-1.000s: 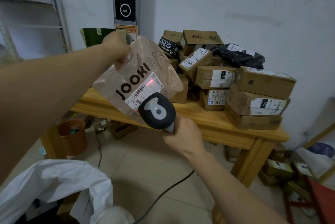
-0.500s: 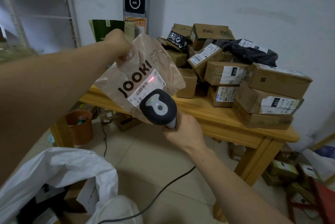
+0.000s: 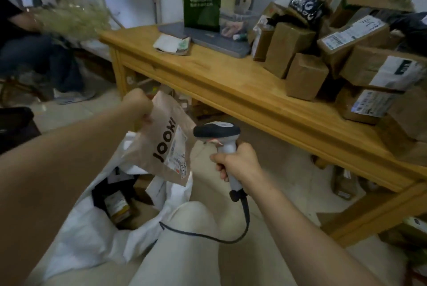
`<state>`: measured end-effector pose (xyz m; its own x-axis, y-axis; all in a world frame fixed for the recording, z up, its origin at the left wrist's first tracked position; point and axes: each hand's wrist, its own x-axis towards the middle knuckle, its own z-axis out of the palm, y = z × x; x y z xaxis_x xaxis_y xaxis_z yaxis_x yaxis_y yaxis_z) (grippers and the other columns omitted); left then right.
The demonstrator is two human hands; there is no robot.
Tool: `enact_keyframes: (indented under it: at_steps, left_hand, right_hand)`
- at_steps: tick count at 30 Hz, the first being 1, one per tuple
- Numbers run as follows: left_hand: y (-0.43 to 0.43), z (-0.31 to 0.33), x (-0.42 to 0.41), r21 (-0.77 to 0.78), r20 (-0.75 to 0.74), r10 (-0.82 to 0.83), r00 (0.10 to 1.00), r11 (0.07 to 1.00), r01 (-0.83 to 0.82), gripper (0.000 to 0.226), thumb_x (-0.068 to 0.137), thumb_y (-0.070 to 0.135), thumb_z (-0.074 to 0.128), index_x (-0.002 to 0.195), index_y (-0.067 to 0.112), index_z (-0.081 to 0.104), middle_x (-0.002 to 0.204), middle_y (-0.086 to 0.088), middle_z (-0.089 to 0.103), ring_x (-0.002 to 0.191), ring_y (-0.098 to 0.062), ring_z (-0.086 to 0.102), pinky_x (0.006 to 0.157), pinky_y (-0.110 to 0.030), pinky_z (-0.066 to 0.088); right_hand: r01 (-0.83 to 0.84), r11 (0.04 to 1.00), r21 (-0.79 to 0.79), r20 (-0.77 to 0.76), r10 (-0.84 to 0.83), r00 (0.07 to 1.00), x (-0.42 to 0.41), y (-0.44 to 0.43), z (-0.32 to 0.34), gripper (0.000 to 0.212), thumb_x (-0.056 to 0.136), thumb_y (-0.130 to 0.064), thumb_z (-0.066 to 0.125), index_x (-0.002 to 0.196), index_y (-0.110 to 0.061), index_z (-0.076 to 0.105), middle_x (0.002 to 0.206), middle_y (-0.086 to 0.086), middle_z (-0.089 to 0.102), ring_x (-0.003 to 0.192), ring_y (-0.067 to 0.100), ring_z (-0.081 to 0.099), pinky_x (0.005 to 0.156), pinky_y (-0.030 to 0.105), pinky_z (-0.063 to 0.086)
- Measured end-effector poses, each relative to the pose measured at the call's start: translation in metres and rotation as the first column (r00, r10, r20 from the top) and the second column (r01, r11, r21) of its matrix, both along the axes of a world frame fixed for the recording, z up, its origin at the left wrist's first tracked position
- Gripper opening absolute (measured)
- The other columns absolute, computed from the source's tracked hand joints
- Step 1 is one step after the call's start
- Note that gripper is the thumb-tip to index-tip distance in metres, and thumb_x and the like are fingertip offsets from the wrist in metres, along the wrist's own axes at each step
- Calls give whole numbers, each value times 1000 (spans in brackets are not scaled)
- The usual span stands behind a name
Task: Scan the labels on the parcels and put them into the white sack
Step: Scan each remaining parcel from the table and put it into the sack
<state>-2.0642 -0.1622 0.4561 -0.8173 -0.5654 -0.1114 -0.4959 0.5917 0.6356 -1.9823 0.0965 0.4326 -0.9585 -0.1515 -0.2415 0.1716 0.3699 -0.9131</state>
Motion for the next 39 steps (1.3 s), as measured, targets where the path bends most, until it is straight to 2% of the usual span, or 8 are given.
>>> enact_keyframes:
  at_steps: [7, 10, 13, 19, 21, 26, 31, 39]
  left_hand:
    - [-62, -103, 37, 187, 162, 117, 980, 971, -147, 28, 86, -7, 56, 113, -12, 54, 86, -17, 55, 62, -23, 53, 38, -25, 48]
    - [-78, -132, 44, 151, 247, 174, 953, 965, -215, 17, 89, 9, 61, 96, -6, 59, 88, -19, 57, 67, -28, 55, 58, -34, 49]
    - [-91, -161, 42, 277, 185, 232, 955, 920, -277, 20, 97, 10, 52, 83, -3, 56, 98, -22, 54, 87, -32, 55, 79, -34, 47]
    - [-69, -184, 32, 403, 88, 154, 984, 898, -177, 29, 96, 21, 57, 117, 1, 56, 113, -19, 58, 112, -36, 56, 98, -44, 48]
    - [-51, -178, 25, 332, 82, 63, 995, 939, -87, 47, 95, 23, 58, 138, 6, 46, 131, -19, 54, 116, -34, 55, 101, -43, 45]
    - [5, -140, 5, 31, -13, -228, 974, 973, 228, 57, 92, 30, 59, 142, 10, 43, 135, -15, 54, 122, -33, 52, 100, -40, 42]
    - [79, -83, -4, -286, -158, -554, 817, 818, 499, 60, 91, 35, 58, 145, 16, 42, 138, -12, 53, 128, -30, 44, 103, -39, 38]
    - [218, 4, -12, -554, -292, -753, 590, 636, 537, 58, 90, 35, 60, 143, 20, 43, 133, -7, 56, 125, -25, 44, 100, -36, 36]
  right_hand:
    - [-30, 998, -49, 138, 36, 990, -12, -41, -32, 10, 82, -5, 67, 78, -4, 59, 48, 3, 59, 37, 15, 50, 40, 23, 42]
    - [-28, 998, -51, 180, 37, 983, -17, -52, -43, 8, 82, -5, 67, 79, -4, 59, 48, 2, 58, 37, 14, 50, 40, 23, 41]
    - [-9, 998, -59, 221, 22, 975, -22, -59, -52, 8, 81, -3, 66, 77, -4, 59, 47, 3, 58, 36, 15, 49, 39, 22, 41]
    - [57, 996, -66, 230, -40, 972, -31, -58, -61, 14, 81, -1, 65, 70, -5, 58, 46, 4, 57, 35, 15, 48, 38, 21, 39]
    - [107, 991, -74, 222, -88, 971, -35, -53, -60, 15, 82, -1, 65, 69, -6, 59, 46, 4, 56, 35, 16, 48, 39, 22, 40]
    - [240, 962, -133, 183, -214, 960, -40, -32, -47, 15, 84, -2, 65, 71, -5, 58, 49, 6, 57, 38, 16, 49, 41, 24, 42]
    - [345, 913, -220, 109, -328, 938, -38, 8, -17, 18, 85, -2, 64, 70, -4, 55, 45, 5, 54, 35, 15, 48, 39, 23, 41]
    - [452, 819, -353, -96, -512, 853, -16, 105, 49, 17, 85, -3, 62, 70, -3, 57, 48, 5, 60, 39, 19, 58, 42, 25, 49]
